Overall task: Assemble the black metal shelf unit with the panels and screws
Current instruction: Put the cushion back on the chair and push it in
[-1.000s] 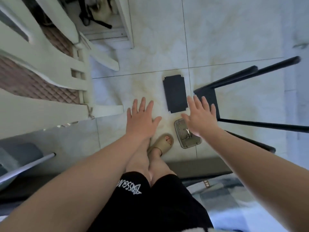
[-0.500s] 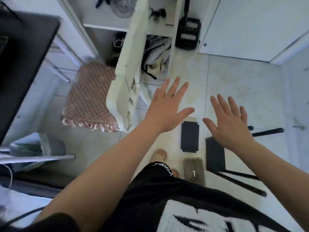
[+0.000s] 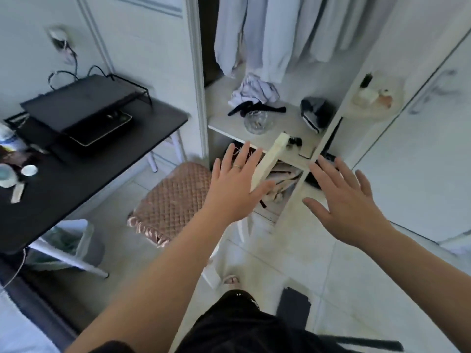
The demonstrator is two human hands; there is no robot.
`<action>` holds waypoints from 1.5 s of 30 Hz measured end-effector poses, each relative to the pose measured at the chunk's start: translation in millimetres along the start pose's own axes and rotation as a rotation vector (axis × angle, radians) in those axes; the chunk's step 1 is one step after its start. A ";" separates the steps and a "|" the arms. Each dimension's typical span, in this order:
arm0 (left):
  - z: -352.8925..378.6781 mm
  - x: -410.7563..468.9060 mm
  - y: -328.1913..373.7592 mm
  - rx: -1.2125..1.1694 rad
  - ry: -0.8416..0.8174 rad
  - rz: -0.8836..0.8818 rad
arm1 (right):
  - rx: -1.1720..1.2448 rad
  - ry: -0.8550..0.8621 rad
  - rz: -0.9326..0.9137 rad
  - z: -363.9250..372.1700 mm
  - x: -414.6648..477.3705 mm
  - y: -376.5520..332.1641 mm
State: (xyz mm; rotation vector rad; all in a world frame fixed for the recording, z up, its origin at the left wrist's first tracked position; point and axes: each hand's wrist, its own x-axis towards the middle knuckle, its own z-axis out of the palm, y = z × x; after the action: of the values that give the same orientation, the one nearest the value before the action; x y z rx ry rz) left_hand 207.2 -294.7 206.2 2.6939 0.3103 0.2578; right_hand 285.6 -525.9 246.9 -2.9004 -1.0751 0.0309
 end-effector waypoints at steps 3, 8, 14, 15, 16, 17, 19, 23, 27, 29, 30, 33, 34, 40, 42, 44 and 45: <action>-1.9 20.8 -26.8 0.004 0.009 -0.111 | -0.020 -0.011 -0.123 -11.5 48.4 -4.1; 6.4 57.7 -75.7 -0.033 -0.035 -0.300 | -0.074 -0.095 -0.308 -14.5 139.8 -7.2; 39.8 88.1 -138.8 -0.087 -0.158 -0.533 | -0.127 -0.259 -0.483 5.0 258.3 -26.4; 48.0 89.7 -147.5 -0.105 -0.190 -0.584 | -0.132 -0.304 -0.508 12.2 274.4 -30.7; 56.6 90.2 -154.5 -0.128 -0.217 -0.640 | -0.145 -0.350 -0.532 20.0 288.8 -35.0; 64.1 90.5 -158.7 -0.150 -0.236 -0.697 | -0.158 -0.390 -0.555 28.6 302.2 -39.0; 80.3 90.2 -161.5 -0.208 -0.253 -0.805 | -0.177 -0.456 -0.598 47.9 325.3 -46.0; 111.8 93.2 -159.5 -0.287 -0.288 -0.970 | -0.240 -0.563 -0.705 92.9 363.6 -51.6; 139.3 98.3 -155.3 -0.340 -0.313 -1.145 | -0.295 -0.660 -0.832 141.4 394.6 -53.9; 146.4 100.7 -148.9 -0.415 -0.301 -1.225 | -0.327 -0.713 -0.890 163.1 404.1 -55.2; 149.4 102.2 -147.4 -0.466 -0.299 -1.264 | -0.350 -0.739 -0.919 172.9 408.6 -56.1; 155.0 105.3 -146.1 -0.572 -0.280 -1.412 | -0.386 -0.822 -0.983 195.8 415.6 -58.7; 156.5 106.8 -145.8 -0.607 -0.260 -1.450 | -0.397 -0.844 -0.994 202.6 415.5 -59.2; 166.6 119.0 -136.1 -0.785 -0.420 -1.626 | -0.452 -1.089 -0.958 237.8 407.9 -68.5; 171.5 118.5 -134.6 -0.869 -0.509 -1.725 | -0.440 -1.165 -0.929 245.5 402.1 -74.5; 180.8 116.3 -135.5 -0.864 -0.556 -1.723 | -0.437 -1.211 -0.871 249.3 396.6 -81.2; 183.0 115.7 -134.1 -0.867 -0.552 -1.733 | -0.427 -1.231 -0.817 250.5 393.7 -84.1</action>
State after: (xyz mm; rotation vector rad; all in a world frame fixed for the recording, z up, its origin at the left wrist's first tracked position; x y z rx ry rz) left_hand 335.5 -215.7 0.9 0.9013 1.6091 -0.6729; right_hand 520.6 -196.0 0.4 -2.2489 -2.5247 1.8700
